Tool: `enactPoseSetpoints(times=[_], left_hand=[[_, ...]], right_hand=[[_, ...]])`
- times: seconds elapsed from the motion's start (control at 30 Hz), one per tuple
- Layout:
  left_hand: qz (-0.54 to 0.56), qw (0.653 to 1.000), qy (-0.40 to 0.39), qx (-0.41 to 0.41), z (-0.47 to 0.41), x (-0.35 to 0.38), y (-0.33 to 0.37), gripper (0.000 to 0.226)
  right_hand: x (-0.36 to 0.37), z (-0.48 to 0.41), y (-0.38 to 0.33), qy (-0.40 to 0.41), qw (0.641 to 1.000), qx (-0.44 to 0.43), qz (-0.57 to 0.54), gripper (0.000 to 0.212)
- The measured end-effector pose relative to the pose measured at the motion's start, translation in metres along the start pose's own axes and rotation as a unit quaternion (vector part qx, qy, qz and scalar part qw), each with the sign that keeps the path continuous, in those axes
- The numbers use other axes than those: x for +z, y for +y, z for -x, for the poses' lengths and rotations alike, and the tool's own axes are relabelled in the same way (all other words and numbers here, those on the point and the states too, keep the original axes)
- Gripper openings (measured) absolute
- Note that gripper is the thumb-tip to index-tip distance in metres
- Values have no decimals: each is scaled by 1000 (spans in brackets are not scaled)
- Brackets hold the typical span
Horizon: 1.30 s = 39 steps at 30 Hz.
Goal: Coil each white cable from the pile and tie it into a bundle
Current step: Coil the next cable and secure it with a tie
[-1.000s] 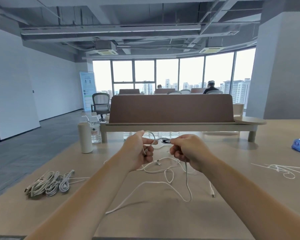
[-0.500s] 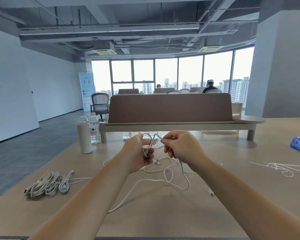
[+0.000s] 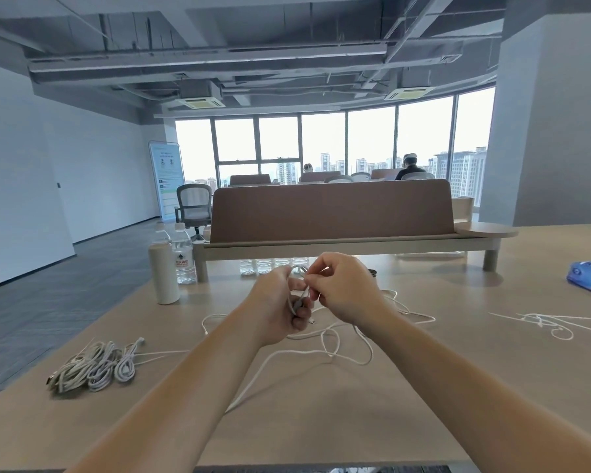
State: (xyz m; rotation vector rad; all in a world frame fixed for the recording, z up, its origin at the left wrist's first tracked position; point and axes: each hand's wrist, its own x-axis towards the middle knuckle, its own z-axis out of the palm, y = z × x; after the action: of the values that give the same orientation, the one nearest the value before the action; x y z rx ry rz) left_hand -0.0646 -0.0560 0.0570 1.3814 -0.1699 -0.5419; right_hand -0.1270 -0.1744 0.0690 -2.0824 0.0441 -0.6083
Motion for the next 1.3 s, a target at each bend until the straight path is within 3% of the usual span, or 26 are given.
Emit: enactPoseSetpoints(times=[0.17, 0.33, 0.5, 0.63, 0.8, 0.93, 1.17, 1.3], left_hand=[[-11, 1000, -3, 2, 3, -1, 0, 40], [-8, 999, -41, 26, 3, 0, -1, 48], [-25, 995, -80, 61, 10, -1, 2, 36], [-16, 998, -46, 51, 9, -2, 2, 39], [6, 998, 10, 57, 6, -10, 13, 38], [30, 998, 9, 55, 8, -20, 20, 34], [35, 999, 4, 41, 9, -16, 16, 43], [36, 998, 12, 40, 12, -15, 15, 42]], right_hand=[[-1, -2, 2, -3, 997, 13, -74, 13], [0, 4, -2, -54, 997, 7, -61, 21], [1, 8, -3, -76, 996, -4, -46, 24], [3, 7, 2, -71, 996, -8, -50, 16], [-6, 14, 5, -152, 983, 21, -103, 14], [-13, 14, 14, -195, 976, 17, -91, 13], [-2, 9, 18, -181, 978, -10, 103, 14], [1, 11, 14, -162, 976, 5, 147, 21]])
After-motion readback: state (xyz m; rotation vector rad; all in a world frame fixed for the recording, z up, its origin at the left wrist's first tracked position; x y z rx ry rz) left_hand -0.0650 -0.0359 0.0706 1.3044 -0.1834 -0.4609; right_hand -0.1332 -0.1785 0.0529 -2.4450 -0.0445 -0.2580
